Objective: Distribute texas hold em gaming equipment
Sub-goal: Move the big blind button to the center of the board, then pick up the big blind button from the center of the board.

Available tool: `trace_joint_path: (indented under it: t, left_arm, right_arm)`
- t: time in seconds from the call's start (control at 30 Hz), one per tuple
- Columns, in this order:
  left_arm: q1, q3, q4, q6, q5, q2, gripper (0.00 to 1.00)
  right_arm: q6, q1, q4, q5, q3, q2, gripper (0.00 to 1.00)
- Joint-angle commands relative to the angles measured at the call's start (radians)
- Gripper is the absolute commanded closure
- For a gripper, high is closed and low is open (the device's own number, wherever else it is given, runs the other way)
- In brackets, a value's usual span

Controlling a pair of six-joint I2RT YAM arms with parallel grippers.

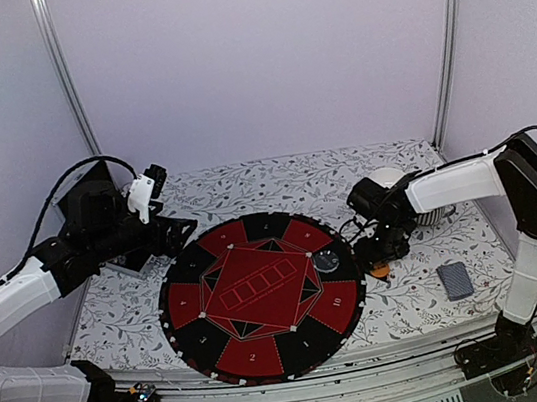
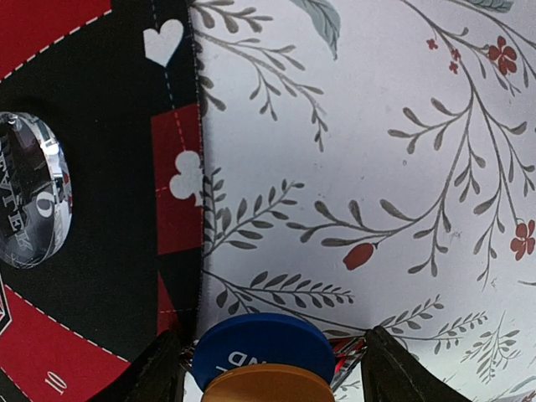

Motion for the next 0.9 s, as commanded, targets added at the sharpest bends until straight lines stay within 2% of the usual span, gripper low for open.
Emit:
trace_joint_path:
  t: [0.0,0.13,0.33,0.53,0.73,0.87]
  left_arm:
    - [-0.009,-0.014,0.023,0.011,-0.002,-0.010,0.02]
    - [-0.009,-0.014,0.022,0.011,-0.002,-0.009,0.02]
    - [-0.008,-0.015,0.022,0.011,-0.002,-0.008,0.02]
    - [-0.009,-0.015,0.023,0.012,0.002,-0.005,0.02]
    - [-0.009,-0.015,0.023,0.013,0.003,-0.007,0.02]
    - [-0.009,-0.015,0.023,0.012,0.003,-0.007,0.02]
  right_arm:
    - [-0.016,0.016,-0.066,-0.071,-0.006,0.053,0.35]
    - [-0.022,0.017,-0.085,-0.061,0.002,0.051,0.22]
    - [-0.042,0.020,-0.140,-0.038,0.055,0.037,0.09]
    - [-0.107,0.020,-0.195,-0.024,0.106,-0.042,0.08]
    - [-0.145,0.013,-0.234,0.011,0.106,-0.057,0.17]
    - [-0.134,0.012,-0.229,0.013,0.106,-0.038,0.17]
